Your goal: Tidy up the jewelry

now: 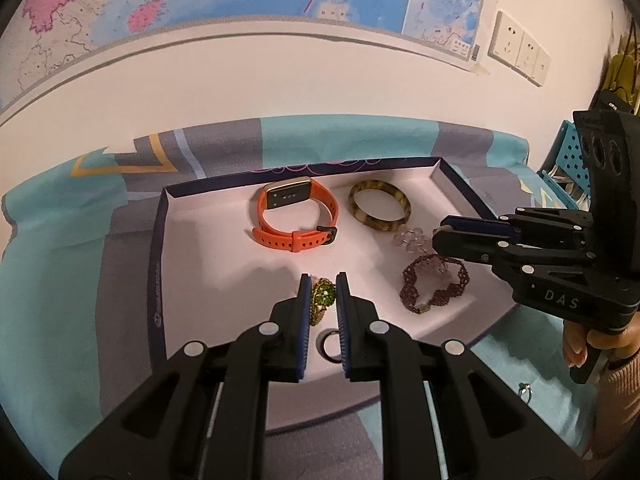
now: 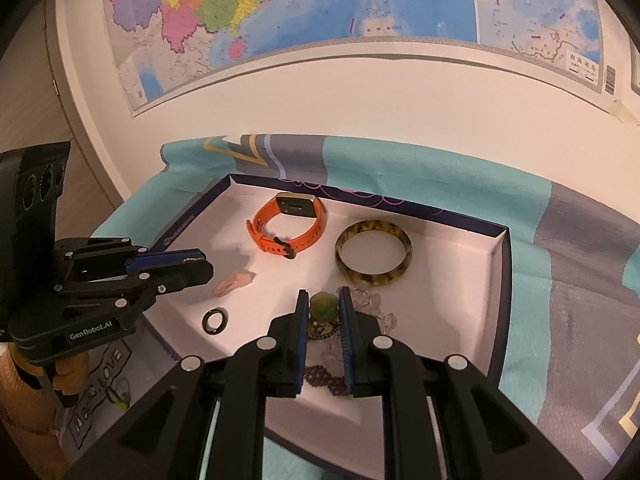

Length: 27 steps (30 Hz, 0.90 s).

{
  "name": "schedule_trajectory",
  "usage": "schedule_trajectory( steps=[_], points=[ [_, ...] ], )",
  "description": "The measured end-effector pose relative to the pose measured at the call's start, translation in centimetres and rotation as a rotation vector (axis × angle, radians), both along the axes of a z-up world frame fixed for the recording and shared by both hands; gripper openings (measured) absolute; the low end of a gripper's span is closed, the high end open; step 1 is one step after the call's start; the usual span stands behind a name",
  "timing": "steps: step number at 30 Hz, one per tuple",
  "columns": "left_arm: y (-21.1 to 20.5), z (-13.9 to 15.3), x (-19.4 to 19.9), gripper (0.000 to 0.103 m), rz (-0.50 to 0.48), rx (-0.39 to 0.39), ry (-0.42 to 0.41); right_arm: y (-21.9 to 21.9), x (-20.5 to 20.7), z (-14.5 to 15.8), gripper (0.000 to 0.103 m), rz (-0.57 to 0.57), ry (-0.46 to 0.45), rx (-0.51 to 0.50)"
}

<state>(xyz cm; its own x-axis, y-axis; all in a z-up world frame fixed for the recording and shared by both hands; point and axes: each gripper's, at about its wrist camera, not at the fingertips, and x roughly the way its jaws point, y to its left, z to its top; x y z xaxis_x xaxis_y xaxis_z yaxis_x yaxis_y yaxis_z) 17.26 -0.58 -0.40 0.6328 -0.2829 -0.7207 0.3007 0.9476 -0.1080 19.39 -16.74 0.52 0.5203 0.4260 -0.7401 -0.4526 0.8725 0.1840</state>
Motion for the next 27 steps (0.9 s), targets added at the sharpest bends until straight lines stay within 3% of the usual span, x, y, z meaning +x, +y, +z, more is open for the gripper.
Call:
schedule_trajectory(
  steps=[18,27],
  points=[
    [-1.2,-1.7,2.9,0.013,0.010,0.035,0.060,0.1,2.0,-1.7,0.013,-0.031,0.061,-0.005],
    [-1.5,-2.2,3.1,0.021,0.004,0.040,0.071,-0.1,2.2,-2.0,0.019,-0.042,0.069,0.003]
  ],
)
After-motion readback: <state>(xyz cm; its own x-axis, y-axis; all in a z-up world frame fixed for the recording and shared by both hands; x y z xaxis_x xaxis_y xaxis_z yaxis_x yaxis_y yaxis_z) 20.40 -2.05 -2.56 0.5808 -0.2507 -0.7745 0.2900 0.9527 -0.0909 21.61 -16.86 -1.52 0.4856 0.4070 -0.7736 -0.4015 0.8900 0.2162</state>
